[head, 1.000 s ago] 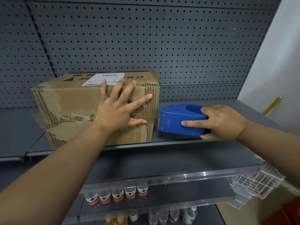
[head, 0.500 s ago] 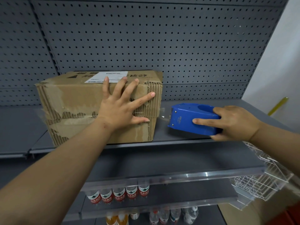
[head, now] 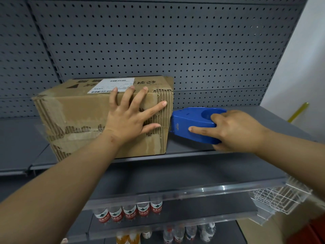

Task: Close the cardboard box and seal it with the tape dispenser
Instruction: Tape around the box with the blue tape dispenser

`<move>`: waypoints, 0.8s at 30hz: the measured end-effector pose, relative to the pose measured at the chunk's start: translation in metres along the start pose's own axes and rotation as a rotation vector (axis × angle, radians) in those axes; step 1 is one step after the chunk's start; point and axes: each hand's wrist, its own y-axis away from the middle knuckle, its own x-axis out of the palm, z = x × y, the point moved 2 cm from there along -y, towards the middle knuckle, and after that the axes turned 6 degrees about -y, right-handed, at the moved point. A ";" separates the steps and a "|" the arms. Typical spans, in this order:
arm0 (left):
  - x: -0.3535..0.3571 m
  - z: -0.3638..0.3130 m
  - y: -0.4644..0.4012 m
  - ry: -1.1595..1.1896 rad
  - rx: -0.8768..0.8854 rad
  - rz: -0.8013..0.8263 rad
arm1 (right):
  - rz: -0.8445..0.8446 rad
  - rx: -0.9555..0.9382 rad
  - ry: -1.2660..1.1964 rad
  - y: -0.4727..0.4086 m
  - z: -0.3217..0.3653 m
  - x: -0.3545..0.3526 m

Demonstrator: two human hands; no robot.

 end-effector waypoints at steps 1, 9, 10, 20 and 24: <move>0.000 0.000 0.000 0.006 0.003 0.001 | 0.011 0.007 0.002 0.000 0.001 -0.001; 0.001 0.000 -0.001 0.023 -0.009 0.006 | 0.071 0.076 -0.052 -0.003 0.001 -0.001; 0.001 0.000 -0.001 0.023 -0.010 0.006 | 0.069 0.080 -0.059 -0.003 0.002 -0.001; 0.001 0.003 -0.001 0.055 -0.031 0.043 | 0.088 0.141 -0.083 -0.007 0.004 0.000; 0.000 0.001 0.000 0.067 -0.028 0.060 | 0.088 0.131 -0.099 -0.003 0.013 0.002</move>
